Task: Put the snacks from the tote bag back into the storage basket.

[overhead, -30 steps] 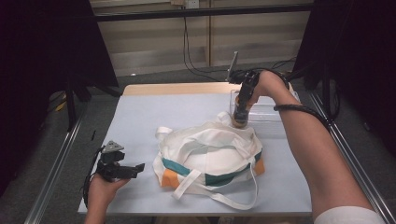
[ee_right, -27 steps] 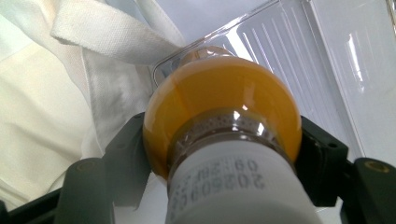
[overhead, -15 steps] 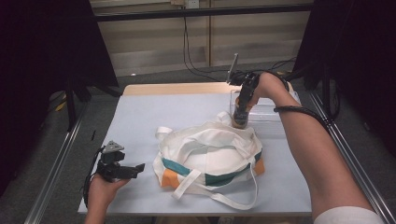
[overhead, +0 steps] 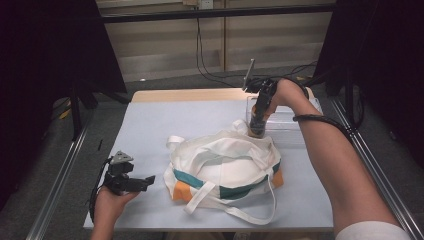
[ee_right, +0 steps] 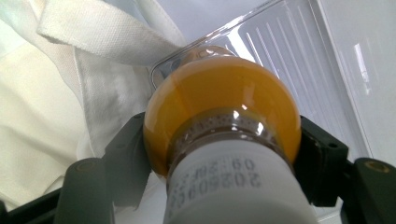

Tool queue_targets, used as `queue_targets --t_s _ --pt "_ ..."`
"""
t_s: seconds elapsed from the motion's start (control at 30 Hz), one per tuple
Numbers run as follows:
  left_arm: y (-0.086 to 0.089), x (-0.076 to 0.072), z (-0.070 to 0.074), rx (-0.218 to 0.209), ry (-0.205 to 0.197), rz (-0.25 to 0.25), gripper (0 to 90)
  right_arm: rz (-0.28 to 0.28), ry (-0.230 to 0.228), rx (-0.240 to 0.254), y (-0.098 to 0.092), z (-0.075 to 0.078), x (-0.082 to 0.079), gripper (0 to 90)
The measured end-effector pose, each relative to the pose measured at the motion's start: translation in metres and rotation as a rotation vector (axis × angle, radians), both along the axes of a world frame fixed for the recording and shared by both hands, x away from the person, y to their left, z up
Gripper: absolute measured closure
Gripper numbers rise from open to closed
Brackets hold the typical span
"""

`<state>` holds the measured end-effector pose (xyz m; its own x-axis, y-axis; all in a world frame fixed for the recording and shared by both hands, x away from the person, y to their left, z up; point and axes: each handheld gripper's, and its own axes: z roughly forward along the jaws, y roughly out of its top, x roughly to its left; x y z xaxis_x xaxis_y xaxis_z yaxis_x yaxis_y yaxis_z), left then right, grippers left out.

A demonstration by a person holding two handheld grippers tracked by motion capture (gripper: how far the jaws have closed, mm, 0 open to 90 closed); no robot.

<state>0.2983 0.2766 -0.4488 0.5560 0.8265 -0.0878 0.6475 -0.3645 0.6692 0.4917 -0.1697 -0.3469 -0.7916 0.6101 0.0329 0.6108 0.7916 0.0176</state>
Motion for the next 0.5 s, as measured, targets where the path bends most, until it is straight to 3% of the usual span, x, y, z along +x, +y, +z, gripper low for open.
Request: queue_targets --t_s 0.5 --pt "0.0001 0.0005 -0.0018 -0.007 0.007 0.002 5.6 -0.007 0.008 0.002 -0.0005 -0.0046 0.0004 30.3"
